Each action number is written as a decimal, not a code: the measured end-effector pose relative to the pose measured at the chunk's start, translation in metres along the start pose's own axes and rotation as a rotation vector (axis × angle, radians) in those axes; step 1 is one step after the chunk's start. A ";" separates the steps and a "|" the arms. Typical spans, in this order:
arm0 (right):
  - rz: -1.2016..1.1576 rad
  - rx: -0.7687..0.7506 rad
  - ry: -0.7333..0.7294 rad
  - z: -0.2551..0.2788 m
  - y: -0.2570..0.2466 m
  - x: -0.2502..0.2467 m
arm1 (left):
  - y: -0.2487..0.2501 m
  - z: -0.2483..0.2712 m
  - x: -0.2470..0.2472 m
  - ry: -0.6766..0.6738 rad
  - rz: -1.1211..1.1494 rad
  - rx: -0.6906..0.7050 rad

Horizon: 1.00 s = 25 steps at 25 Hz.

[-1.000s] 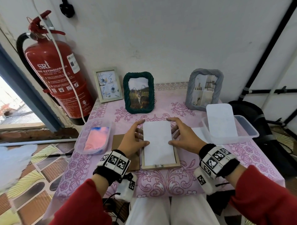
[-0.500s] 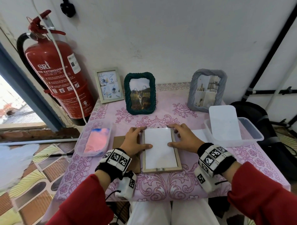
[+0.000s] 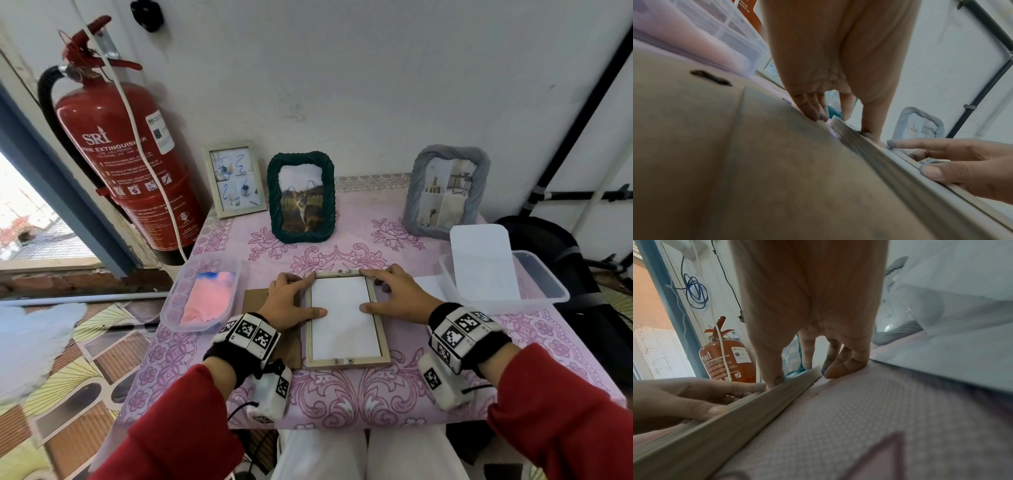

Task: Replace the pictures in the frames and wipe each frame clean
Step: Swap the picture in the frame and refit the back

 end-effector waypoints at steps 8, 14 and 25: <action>-0.112 0.000 -0.041 0.003 -0.001 -0.007 | 0.001 0.010 -0.007 -0.038 0.181 0.013; -0.090 -0.016 -0.045 0.004 0.002 -0.006 | -0.020 0.033 -0.022 0.140 0.155 0.032; -0.163 -0.026 -0.091 0.011 0.007 -0.007 | -0.042 0.056 -0.003 0.207 0.045 -0.200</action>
Point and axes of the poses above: each hand's wrist, its own z-axis away from the middle knuckle, its own x-axis out of the palm, y = z × x, the point moved 2 cm from there along -z, towards the middle knuckle, and after that the axes turned 12 degrees about -x, right-handed, at the moved point
